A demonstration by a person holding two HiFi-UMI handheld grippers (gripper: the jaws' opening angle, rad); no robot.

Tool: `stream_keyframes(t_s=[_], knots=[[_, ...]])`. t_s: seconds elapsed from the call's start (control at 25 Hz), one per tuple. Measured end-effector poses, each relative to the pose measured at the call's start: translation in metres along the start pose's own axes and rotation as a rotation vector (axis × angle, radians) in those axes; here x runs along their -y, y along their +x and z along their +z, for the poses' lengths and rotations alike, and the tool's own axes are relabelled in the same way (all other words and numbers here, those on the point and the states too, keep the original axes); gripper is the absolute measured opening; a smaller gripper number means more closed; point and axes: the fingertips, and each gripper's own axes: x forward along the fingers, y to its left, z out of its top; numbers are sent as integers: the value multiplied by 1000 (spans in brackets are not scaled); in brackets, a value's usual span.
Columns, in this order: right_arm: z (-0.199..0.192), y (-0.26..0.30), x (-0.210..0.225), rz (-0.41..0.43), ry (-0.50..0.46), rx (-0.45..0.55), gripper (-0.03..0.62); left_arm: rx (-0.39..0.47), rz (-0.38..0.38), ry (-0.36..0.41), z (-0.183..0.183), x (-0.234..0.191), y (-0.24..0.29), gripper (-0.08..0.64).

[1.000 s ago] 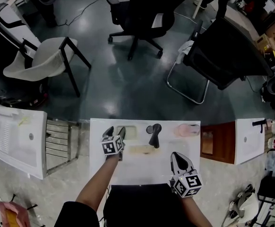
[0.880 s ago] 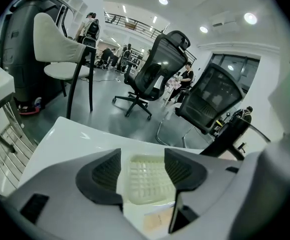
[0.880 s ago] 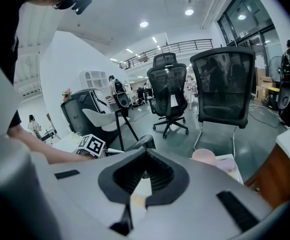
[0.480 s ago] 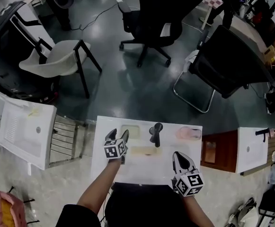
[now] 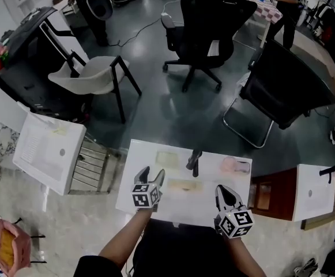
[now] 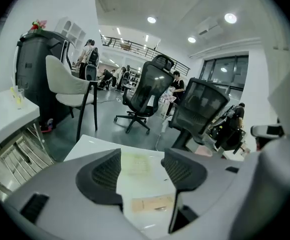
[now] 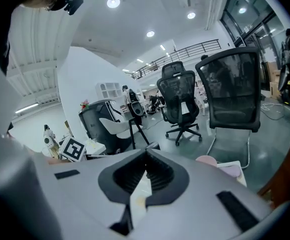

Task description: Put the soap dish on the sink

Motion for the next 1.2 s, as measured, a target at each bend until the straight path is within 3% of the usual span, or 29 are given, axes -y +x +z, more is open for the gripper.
stream_keyframes(t_s=[0.2, 0.48, 0.64, 0.8, 1.0, 1.2], knots=[[-1, -11, 6, 46, -53, 8, -2, 68, 1, 33, 4, 40, -41, 250], [-36, -8, 13, 134, -47, -45, -2, 143, 55, 14, -17, 85, -112, 249], [-36, -15, 2, 150, -69, -34, -2, 184, 60, 13, -26, 99, -143, 249], [-37, -34, -19, 142, -78, -5, -2, 235, 49, -2, -26, 97, -172, 212], [-45, -54, -43, 101, -114, 7, -2, 277, 1, 78, -16, 97, -198, 143], [-48, -72, -96, 27, -124, 47, -2, 322, -48, 154, -11, 74, -243, 56]])
